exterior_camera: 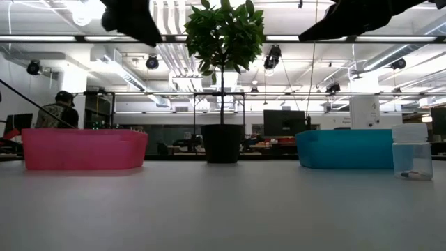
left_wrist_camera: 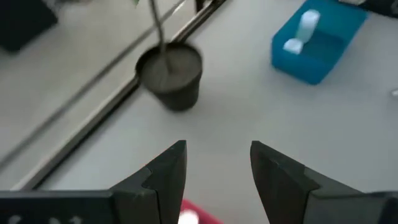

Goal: Pick and place medicine bottles into bin by pill shape (circle, oval)
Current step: Put the transparent capsule bottle into the blue bin

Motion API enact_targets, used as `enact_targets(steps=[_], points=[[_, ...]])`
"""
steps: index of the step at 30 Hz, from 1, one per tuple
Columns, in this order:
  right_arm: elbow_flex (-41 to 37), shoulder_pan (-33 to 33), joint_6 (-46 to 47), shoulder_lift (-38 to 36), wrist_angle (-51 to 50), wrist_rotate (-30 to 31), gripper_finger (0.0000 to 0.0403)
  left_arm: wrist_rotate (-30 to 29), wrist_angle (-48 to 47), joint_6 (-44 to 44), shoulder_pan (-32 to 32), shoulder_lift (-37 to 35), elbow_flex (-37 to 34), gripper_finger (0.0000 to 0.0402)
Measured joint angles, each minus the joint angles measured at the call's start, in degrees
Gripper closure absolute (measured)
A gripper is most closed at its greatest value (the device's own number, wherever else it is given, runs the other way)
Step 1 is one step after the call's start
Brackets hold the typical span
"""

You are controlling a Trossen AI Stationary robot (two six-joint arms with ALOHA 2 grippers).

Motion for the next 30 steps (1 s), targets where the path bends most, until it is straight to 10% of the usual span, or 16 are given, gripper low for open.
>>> enact_targets(steps=[13,30], points=[[0.58,0.02,16.25,0.02,-0.35,-0.87,0.0225,11.27,13.75,21.87,-4.28,-0.76,-6.43,0.0242],[8.37,0.03,41.39,0.02,-3.00,-16.39,0.0225,12.98,63.24,52.13,-4.75,-6.67,-27.08,0.0242]])
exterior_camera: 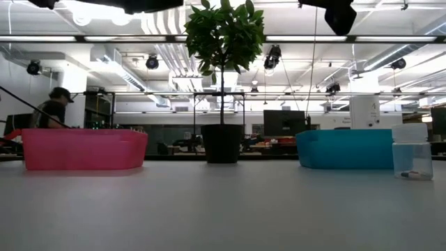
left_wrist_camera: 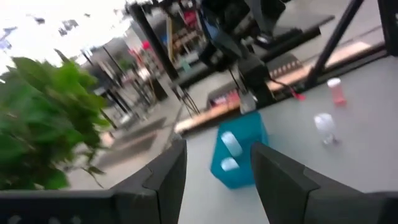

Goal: Pick and place medicine bottles into bin by pill shape (circle, oval)
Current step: Put the transparent capsule bottle into the blue bin

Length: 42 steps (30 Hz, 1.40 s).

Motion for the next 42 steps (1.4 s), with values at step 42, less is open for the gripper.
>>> enact_targets(steps=[42], points=[[32.35,3.54,52.80,38.04,-67.95,-16.91,0.0225,-5.67,-7.62,1.94,0.03,-4.89,-0.28,0.0242]])
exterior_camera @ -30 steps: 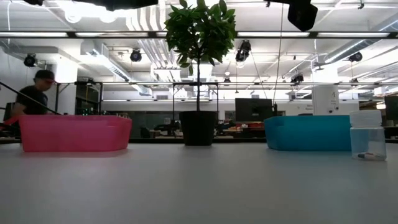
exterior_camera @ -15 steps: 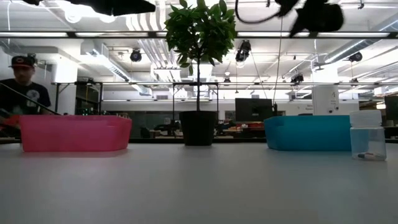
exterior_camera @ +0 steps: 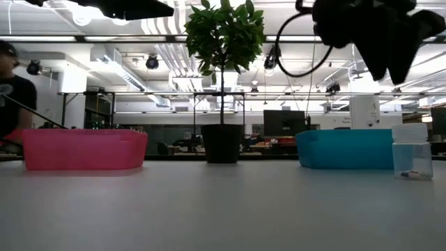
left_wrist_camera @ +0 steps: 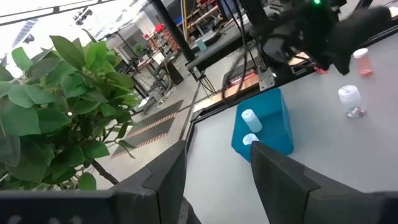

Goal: Pick and place medicine bottles into bin by pill shape (circle, oval)
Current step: Put the transparent capsule bottle into the blue bin

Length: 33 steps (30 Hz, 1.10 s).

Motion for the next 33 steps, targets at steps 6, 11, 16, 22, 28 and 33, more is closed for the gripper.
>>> enact_targets(steps=[6,11,16,22,28,33], points=[[-0.26,0.65,-0.18,3.61,-0.04,-0.19,0.0225,0.00,0.00,0.01,-0.01,0.00,0.00,0.0242],[-0.42,0.76,-1.48,5.07,-0.28,0.05,0.0224,0.01,0.00,0.01,-0.01,0.00,0.00,0.0242],[-0.92,0.76,-1.50,5.12,-0.51,0.26,0.0197,0.00,0.00,0.01,-0.01,0.00,0.00,0.0242],[-1.26,1.01,-1.29,5.16,-0.11,1.38,0.0152,0.00,0.02,0.01,0.01,0.00,0.00,0.0242],[-2.82,1.93,-0.03,5.17,0.40,1.36,0.0137,0.02,0.02,0.03,-0.01,0.00,0.00,0.0242],[-5.53,2.53,0.86,5.11,4.39,1.32,0.0143,0.02,0.02,0.03,0.01,0.00,0.00,0.0242]])
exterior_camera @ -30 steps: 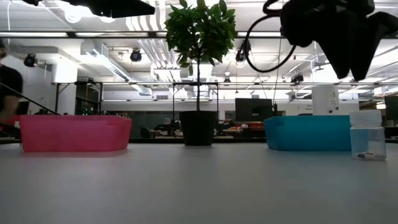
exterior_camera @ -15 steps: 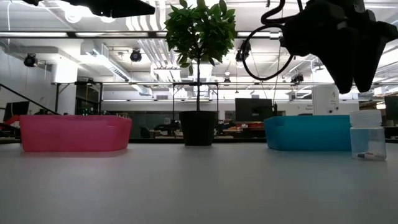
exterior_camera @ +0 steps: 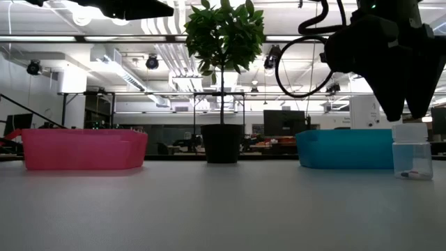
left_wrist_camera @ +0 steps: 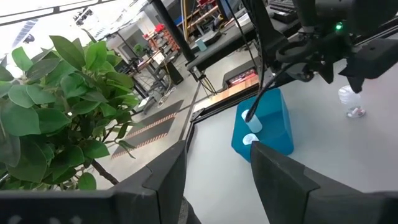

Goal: Pick and place medicine bottles into bin by pill shape (circle, oval)
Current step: Put the transparent capsule bottle into the blue bin

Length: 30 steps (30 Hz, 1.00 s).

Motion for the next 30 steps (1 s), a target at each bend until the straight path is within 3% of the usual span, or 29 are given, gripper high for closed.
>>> enact_targets(steps=[13,30], points=[[-7.74,0.02,1.31,-0.04,12.21,-2.03,0.0156,0.00,0.01,0.00,-0.01,0.00,0.00,0.0242],[-7.87,0.09,1.48,-0.07,12.38,-2.58,0.0226,0.00,0.02,-0.13,0.01,0.00,0.00,0.0242]])
